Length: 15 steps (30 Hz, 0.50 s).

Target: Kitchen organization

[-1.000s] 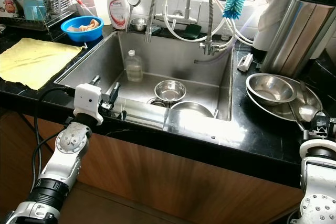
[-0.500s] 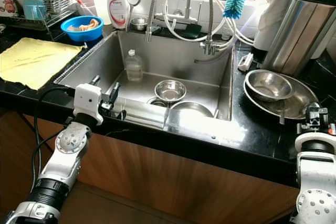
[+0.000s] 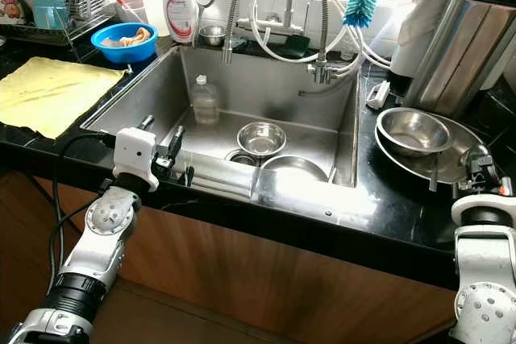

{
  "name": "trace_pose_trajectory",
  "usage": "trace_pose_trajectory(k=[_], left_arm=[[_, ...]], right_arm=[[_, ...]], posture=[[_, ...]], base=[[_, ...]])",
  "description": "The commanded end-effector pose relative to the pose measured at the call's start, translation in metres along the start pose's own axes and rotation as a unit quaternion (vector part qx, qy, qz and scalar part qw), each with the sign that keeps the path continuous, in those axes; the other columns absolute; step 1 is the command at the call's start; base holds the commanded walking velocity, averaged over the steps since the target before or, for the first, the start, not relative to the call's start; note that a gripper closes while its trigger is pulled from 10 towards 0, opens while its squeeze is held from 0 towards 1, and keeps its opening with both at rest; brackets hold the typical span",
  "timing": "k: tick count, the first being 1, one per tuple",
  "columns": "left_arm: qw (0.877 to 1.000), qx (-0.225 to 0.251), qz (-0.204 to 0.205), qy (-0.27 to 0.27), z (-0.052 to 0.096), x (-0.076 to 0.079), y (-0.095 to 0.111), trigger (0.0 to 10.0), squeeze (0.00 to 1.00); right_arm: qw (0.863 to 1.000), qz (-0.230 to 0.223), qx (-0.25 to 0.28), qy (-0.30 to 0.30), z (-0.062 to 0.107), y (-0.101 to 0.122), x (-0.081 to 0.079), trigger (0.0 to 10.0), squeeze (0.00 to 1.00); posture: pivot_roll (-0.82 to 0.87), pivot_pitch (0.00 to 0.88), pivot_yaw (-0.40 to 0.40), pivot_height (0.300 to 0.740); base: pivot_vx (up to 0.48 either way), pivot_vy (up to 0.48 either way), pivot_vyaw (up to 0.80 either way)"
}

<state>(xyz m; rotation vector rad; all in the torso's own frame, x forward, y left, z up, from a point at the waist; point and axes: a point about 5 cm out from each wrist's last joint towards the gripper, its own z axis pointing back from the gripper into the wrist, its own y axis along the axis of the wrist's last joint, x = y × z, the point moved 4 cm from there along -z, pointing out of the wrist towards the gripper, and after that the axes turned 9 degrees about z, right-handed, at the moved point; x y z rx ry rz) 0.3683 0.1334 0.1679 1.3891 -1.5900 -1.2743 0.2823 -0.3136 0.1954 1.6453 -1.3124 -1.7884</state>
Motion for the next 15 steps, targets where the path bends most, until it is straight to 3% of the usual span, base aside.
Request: trace_pose_trajectory(k=[1, 3, 4, 7, 9, 15], left_arm=[[1.0, 0.006, -0.003, -0.001, -0.004, 0.001, 0.003, 10.0, 0.0], [1.0, 0.007, -0.002, -0.001, -0.004, 0.002, 0.003, 10.0, 0.0], [1.0, 0.007, -0.001, 0.0, -0.004, 0.002, 0.003, 10.0, 0.0], [1.0, 0.007, -0.001, 0.0, -0.004, 0.001, 0.003, 10.0, 0.0], [1.0, 0.006, -0.002, 0.003, -0.003, 0.0, 0.003, 10.0, 0.0], [1.0, 0.006, -0.002, 0.007, -0.002, -0.001, 0.003, 10.0, 0.0]], right_arm=[[0.999, 0.028, 0.02, 0.021, 0.0, 0.01, -0.01, 10.0, 0.0], [0.996, 0.069, 0.025, 0.044, 0.0, 0.012, -0.02, 10.0, 0.0], [0.99, 0.114, 0.017, 0.076, 0.001, 0.009, -0.034, 10.0, 0.0], [0.987, 0.134, 0.011, 0.093, 0.001, 0.007, -0.04, 10.0, 0.0], [0.969, 0.176, -0.018, 0.172, 0.01, -0.012, -0.075, 10.0, 0.0], [0.951, 0.204, -0.031, 0.231, 0.017, -0.026, -0.101, 10.0, 0.0]], posture=[[0.01, 0.0, -0.024, 0.74], [0.01, 0.0, -0.027, 0.74], [0.0, 0.0, -0.028, 0.74], [0.0, 0.0, -0.028, 0.74], [0.0, 0.0, -0.03, 0.74], [0.01, 0.0, -0.038, 0.74]], base=[[0.0, 0.0, 0.0], [0.0, 0.0, 0.0], [0.0, 0.0, 0.0], [0.0, 0.0, 0.0], [0.0, 0.0, 0.0], [0.0, 0.0, 0.0]])
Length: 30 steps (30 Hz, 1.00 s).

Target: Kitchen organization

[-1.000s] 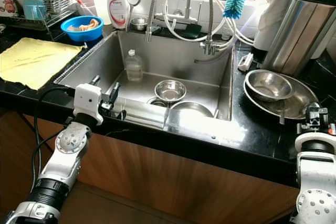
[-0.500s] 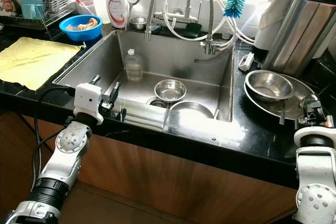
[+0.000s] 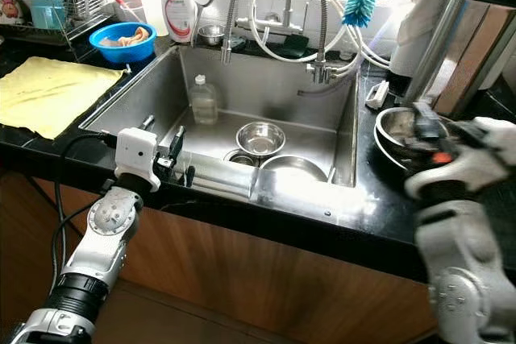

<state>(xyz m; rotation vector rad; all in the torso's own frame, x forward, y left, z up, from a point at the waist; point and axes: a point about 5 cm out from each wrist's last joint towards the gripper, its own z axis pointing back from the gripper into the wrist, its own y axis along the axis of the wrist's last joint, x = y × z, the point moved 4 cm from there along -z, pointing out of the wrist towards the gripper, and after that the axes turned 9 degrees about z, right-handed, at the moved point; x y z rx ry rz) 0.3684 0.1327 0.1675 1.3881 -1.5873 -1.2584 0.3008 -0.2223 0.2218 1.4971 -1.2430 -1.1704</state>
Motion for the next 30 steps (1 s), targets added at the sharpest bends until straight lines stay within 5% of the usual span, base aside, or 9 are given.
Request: trace_pose_trajectory(k=[1, 7, 13, 17, 22, 30], left_arm=[[1.0, 0.006, -0.006, 0.002, -0.001, -0.002, 0.003, 10.0, 0.0], [1.0, 0.005, -0.007, 0.007, 0.0, -0.004, 0.002, 10.0, 0.0], [1.0, 0.004, -0.004, 0.004, 0.0, 0.0, 0.001, 10.0, 0.0], [1.0, 0.007, -0.003, 0.007, -0.001, -0.001, 0.003, 10.0, 0.0], [1.0, 0.007, -0.004, 0.006, -0.001, 0.0, 0.003, 10.0, 0.0], [1.0, 0.018, 0.004, 0.005, -0.002, 0.006, 0.007, 10.0, 0.0]], right_arm=[[1.0, 0.016, 0.005, 0.024, -0.001, 0.006, -0.01, 10.0, 0.0], [0.998, 0.023, -0.018, 0.062, -0.006, -0.003, -0.022, 10.0, 0.0], [0.978, 0.117, -0.109, 0.133, -0.021, -0.036, -0.031, 10.0, 0.0], [0.978, 0.093, -0.102, 0.158, -0.038, -0.033, -0.039, 10.0, 0.0], [0.975, -0.003, -0.092, 0.202, -0.055, -0.035, -0.054, 10.0, 0.0], [0.974, -0.019, -0.12, 0.194, -0.078, -0.059, -0.052, 10.0, 0.0]], posture=[[0.01, 0.0, -0.038, 0.74], [0.01, 0.0, -0.044, 0.74], [0.0, 0.0, -0.046, 0.74], [0.01, 0.0, -0.052, 0.74], [0.02, 0.0, -0.045, 0.74], [0.03, 0.0, -0.052, 0.74]], base=[[0.0, 0.0, 0.0], [0.0, 0.0, 0.0], [0.0, 0.0, 0.0], [0.0, 0.0, 0.0], [0.0, 0.0, 0.0], [0.0, 0.0, 0.0]])
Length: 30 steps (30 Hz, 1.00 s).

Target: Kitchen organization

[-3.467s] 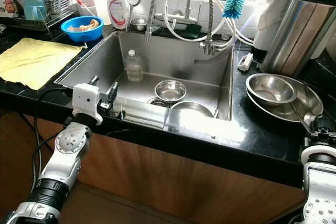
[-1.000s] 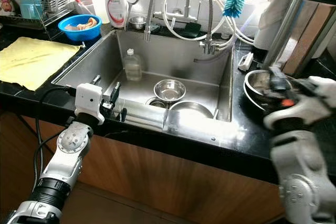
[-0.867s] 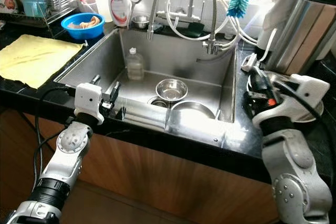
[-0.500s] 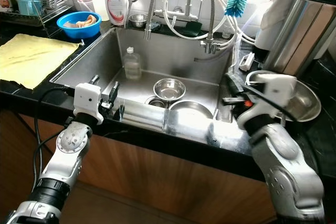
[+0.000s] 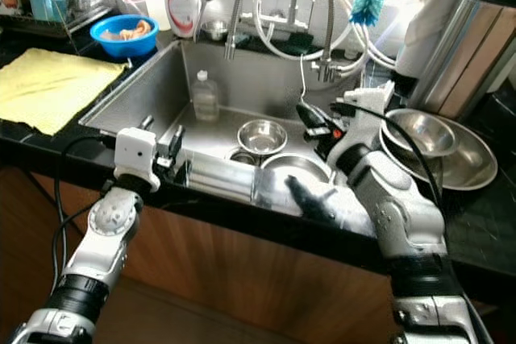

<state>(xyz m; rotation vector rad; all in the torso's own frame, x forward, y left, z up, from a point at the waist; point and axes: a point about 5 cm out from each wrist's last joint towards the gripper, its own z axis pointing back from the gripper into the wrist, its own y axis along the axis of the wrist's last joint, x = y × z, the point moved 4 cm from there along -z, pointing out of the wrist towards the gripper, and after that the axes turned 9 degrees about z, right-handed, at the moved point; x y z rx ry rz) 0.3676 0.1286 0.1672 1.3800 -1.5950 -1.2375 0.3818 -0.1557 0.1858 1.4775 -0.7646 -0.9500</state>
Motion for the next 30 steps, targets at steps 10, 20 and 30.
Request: trace_pose_trajectory(k=[10, 20, 30], left_arm=[[1.0, 0.017, 0.001, -0.003, -0.001, 0.004, 0.008, 10.0, 0.0], [1.0, 0.012, 0.006, 0.001, 0.001, 0.004, 0.006, 10.0, 0.0], [1.0, 0.007, 0.005, 0.0, 0.002, 0.003, 0.005, 10.0, 0.0]], right_arm=[[0.996, -0.075, 0.004, -0.038, -0.006, -0.021, 0.019, 10.0, 0.0], [0.994, -0.092, -0.019, -0.051, -0.007, -0.043, 0.024, 10.0, 0.0], [0.994, -0.096, -0.017, -0.047, -0.01, -0.043, 0.023, 10.0, 0.0]], posture=[[0.04, 0.0, -0.056, 0.74], [0.04, 0.0, -0.057, 0.74], [0.04, 0.0, -0.057, 0.74]], base=[[0.0, 0.0, 0.0], [0.0, 0.0, 0.0], [0.0, 0.0, 0.0]])
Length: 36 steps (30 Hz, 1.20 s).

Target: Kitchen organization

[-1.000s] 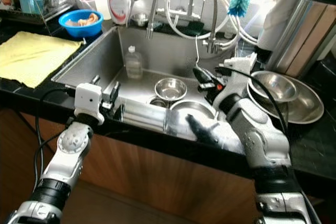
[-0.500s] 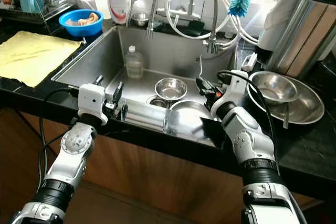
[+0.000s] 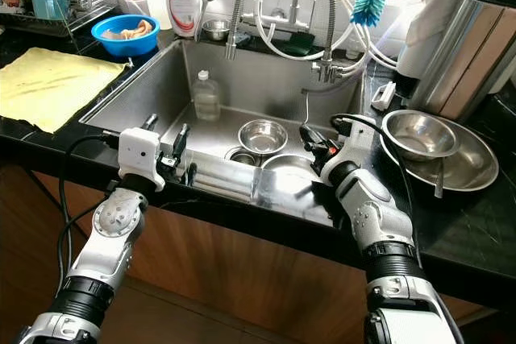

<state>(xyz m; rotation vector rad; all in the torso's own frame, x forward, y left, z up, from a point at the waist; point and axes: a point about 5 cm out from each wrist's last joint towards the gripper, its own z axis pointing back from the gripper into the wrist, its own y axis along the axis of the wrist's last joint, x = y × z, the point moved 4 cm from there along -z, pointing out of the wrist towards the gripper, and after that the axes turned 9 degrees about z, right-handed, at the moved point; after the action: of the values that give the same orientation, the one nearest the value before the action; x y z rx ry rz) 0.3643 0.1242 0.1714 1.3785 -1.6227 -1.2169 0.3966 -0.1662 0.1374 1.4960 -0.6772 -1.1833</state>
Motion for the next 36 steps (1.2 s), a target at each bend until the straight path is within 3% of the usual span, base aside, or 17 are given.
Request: trace_pose_trajectory(k=[1, 2, 3, 5, 16, 17, 18, 19, 21, 23, 25, 27, 28, 30, 31, 32, 36], left_arm=[[1.0, -0.004, -0.003, 0.002, 0.001, -0.001, 0.0, 10.0, 0.0], [1.0, -0.004, -0.003, 0.002, 0.001, -0.001, 0.0, 10.0, 0.0], [1.0, -0.005, -0.003, 0.002, 0.001, -0.001, 0.0, 10.0, 0.0], [1.0, -0.005, -0.003, 0.002, 0.001, -0.002, 0.0, 10.0, 0.0], [1.0, -0.008, -0.005, 0.005, 0.002, -0.004, -0.001, 10.0, 0.0], [1.0, -0.008, -0.005, 0.005, 0.002, -0.004, -0.001, 10.0, 0.0], [1.0, -0.008, -0.005, 0.005, 0.002, -0.004, -0.001, 10.0, 0.0], [1.0, -0.008, -0.005, 0.005, 0.002, -0.004, -0.001, 10.0, 0.0], [1.0, -0.009, -0.005, 0.004, 0.003, -0.003, -0.001, 10.0, 0.0], [1.0, -0.01, -0.006, 0.004, 0.003, -0.003, -0.002, 10.0, 0.0], [1.0, -0.009, -0.007, 0.005, 0.003, -0.005, -0.001, 10.0, 0.0], [1.0, -0.009, -0.008, 0.006, 0.003, -0.007, -0.001, 10.0, 0.0], [1.0, -0.009, -0.008, 0.006, 0.003, -0.007, -0.001, 10.0, 0.0], [1.0, -0.01, -0.011, 0.005, 0.003, -0.008, -0.002, 10.0, 0.0], [1.0, -0.01, -0.011, 0.005, 0.003, -0.008, -0.002, 10.0, 0.0], [1.0, -0.011, -0.012, 0.003, 0.003, -0.009, -0.002, 10.0, 0.0], [1.0, -0.01, -0.011, -0.003, 0.001, -0.006, -0.001, 10.0, 0.0]], right_arm=[[1.0, -0.001, 0.004, 0.002, -0.002, 0.003, -0.001, 10.0, 0.0], [1.0, 0.002, 0.005, 0.003, -0.003, 0.004, -0.001, 10.0, 0.49], [1.0, 0.005, 0.006, 0.004, -0.003, 0.005, -0.001, 10.0, 0.49], [1.0, 0.007, 0.007, 0.007, -0.003, 0.006, -0.002, 10.0, 1.0], [0.999, 0.038, 0.034, 0.0, -0.002, 0.019, -0.007, 10.0, 1.0], [0.995, 0.086, 0.04, -0.03, -0.001, 0.025, -0.003, 10.0, 0.86], [0.991, 0.123, 0.043, -0.04, -0.001, 0.029, -0.003, 10.0, 0.12], [0.986, 0.155, 0.047, -0.043, 0.0, 0.032, -0.005, 10.0, 0.0], [0.978, 0.189, 0.076, -0.047, 0.003, 0.044, -0.015, 10.0, 0.0], [0.962, 0.227, 0.115, -0.094, 0.011, 0.061, -0.011, 10.0, 0.0], [0.931, 0.293, 0.151, -0.157, 0.029, 0.083, -0.009, 10.0, 0.0], [0.909, 0.331, 0.178, -0.178, 0.044, 0.095, -0.015, 10.0, 0.0], [0.907, 0.334, 0.181, -0.182, 0.047, 0.097, -0.015, 10.0, 0.0], [0.876, 0.362, 0.189, -0.256, 0.078, 0.106, 0.001, 10.0, 0.0], [0.876, 0.362, 0.189, -0.256, 0.078, 0.106, 0.001, 10.0, 0.0], [0.86, 0.379, 0.195, -0.282, 0.096, 0.11, 0.004, 10.0, 0.0], [0.849, 0.391, 0.179, -0.306, 0.125, 0.101, 0.01, 10.0, 0.0]], posture=[[0.04, 0.0, -0.057, 0.74], [0.04, 0.0, -0.056, 0.74], [0.04, 0.0, -0.056, 0.74], [0.04, 0.0, -0.056, 0.74], [0.04, 0.0, -0.053, 0.74], [0.04, 0.0, -0.051, 0.74], [0.04, 0.0, -0.051, 0.74], [0.03, 0.0, -0.05, 0.74], [0.04, 0.0, -0.051, 0.74], [0.04, 0.0, -0.052, 0.74], [0.04, 0.0, -0.05, 0.74], [0.04, 0.0, -0.048, 0.74], [0.04, 0.0, -0.048, 0.74], [0.03, 0.0, -0.043, 0.74], [0.03, 0.0, -0.043, 0.74], [0.02, 0.0, -0.039, 0.74], [0.02, 0.0, -0.035, 0.74]], base=[[0.0, 0.0, 0.0], [0.0, 0.0, 0.0], [0.0, 0.0, 0.0], [0.0, 0.0, 0.0], [0.0, 0.0, 0.0], [0.0, 0.0, 0.0], [0.0, 0.0, 0.0], [0.0, 0.0, 0.0], [0.0, 0.0, 0.0], [0.0, 0.0, 0.0], [0.0, 0.0, 0.0], [0.0, 0.0, 0.0], [0.0, 0.0, 0.0], [0.0, 0.0, 0.0], [0.0, 0.0, 0.0], [0.0, 0.0, 0.0], [0.0, 0.0, 0.0]])
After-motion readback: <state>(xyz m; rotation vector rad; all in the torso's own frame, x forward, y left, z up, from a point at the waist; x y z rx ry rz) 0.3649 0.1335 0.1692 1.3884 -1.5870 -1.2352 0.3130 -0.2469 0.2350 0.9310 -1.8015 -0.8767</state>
